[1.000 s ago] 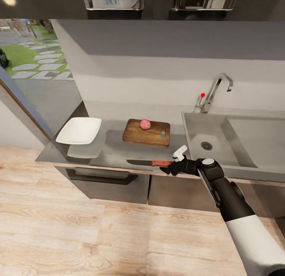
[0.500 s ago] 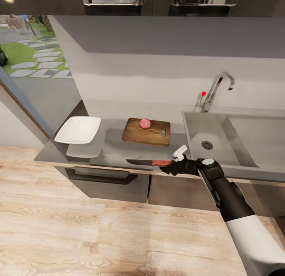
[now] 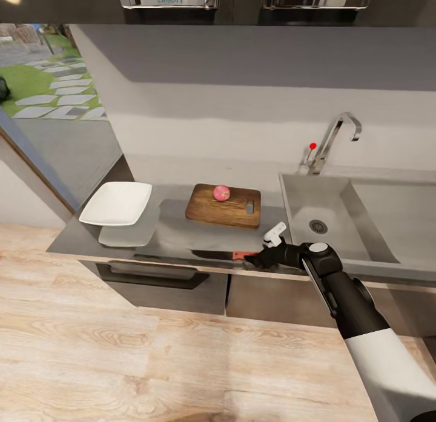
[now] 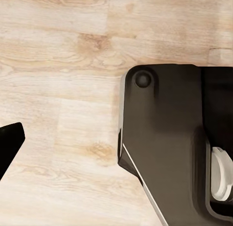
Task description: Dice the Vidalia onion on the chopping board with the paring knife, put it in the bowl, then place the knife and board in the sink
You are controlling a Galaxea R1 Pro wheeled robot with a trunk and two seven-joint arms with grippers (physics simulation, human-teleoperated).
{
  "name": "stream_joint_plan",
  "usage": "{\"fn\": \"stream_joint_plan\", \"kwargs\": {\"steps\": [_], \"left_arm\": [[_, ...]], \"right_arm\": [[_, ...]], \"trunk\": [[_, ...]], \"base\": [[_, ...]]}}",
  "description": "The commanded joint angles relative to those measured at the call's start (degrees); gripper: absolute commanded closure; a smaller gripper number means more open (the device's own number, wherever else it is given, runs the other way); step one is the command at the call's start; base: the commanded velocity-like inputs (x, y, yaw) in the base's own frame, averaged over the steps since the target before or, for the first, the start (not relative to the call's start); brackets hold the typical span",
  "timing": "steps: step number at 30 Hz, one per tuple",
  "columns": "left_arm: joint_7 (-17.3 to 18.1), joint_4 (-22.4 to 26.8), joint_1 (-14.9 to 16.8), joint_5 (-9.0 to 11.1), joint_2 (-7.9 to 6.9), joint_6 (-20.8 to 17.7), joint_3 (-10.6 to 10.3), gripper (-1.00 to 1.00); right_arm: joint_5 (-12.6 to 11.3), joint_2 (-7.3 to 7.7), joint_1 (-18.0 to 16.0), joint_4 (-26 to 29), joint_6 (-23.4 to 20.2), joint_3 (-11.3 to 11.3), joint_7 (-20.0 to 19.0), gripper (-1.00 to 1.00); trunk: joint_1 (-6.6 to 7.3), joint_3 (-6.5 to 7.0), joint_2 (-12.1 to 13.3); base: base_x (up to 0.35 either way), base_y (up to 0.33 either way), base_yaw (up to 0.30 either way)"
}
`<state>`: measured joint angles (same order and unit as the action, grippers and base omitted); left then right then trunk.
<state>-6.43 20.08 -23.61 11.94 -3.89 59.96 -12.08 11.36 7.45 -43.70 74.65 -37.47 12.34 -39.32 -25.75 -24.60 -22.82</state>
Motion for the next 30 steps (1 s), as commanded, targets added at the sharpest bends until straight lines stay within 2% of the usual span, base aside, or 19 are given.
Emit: {"fn": "stream_joint_plan", "kwargs": {"steps": [1, 8, 30], "left_arm": [[-0.6, 0.1, 0.0, 0.1, -0.06, 0.0, -0.5, -1.00], [-0.6, 0.1, 0.0, 0.1, -0.06, 0.0, -0.5, -1.00], [-0.6, 0.0, 0.0, 0.1, -0.06, 0.0, -0.5, -1.00]], "right_arm": [[0.6, 0.02, -0.1, 0.0, -0.1, 0.0, -0.4, -1.00], [0.6, -0.12, -0.1, -0.1, -0.1, 0.1, -0.4, -1.00], [0.6, -0.24, -0.1, -0.2, -0.1, 0.2, -0.4, -1.00]], "trunk": [[-0.03, -0.08, -0.1], [-0.03, -0.08, -0.1], [-0.03, -0.23, -0.1]], "base": [[-0.004, -0.001, 0.000], [-0.082, 0.000, 0.000], [-0.002, 0.000, 0.000]]}}
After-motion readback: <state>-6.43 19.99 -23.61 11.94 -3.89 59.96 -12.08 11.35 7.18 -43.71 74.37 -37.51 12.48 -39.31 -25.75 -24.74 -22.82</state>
